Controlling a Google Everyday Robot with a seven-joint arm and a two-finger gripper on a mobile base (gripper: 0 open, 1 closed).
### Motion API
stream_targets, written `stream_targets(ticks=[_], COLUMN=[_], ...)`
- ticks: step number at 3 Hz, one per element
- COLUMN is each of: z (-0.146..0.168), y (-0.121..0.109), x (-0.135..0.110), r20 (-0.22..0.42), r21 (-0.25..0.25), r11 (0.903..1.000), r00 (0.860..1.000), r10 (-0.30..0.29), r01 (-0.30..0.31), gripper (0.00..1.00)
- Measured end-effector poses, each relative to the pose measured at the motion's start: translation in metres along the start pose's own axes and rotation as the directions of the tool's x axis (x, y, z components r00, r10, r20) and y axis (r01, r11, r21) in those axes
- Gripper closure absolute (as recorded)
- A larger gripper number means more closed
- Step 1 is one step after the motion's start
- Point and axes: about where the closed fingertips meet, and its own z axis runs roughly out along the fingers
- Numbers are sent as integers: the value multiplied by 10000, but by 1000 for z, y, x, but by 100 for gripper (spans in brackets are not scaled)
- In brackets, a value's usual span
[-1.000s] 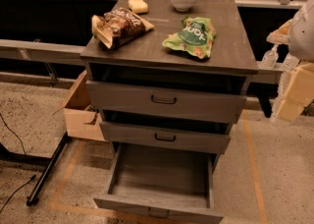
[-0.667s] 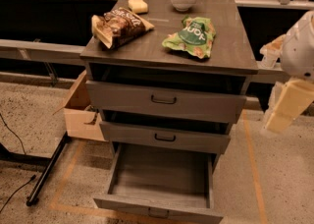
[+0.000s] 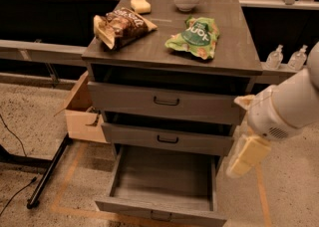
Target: Close bottom drawer
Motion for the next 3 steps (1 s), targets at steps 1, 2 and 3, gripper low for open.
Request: stream_targets(ticks=[1, 2, 3], z=[65, 133, 133], y=[17, 33, 33], x=[2, 0, 0], r20=[845, 1337, 1334], r21=[-357, -553, -567], r11=[9984, 9926, 9925], r00=[9956, 9860, 9860], r10=[-397, -995, -1000], r01=[428, 1077, 1083], gripper=[0, 0, 0])
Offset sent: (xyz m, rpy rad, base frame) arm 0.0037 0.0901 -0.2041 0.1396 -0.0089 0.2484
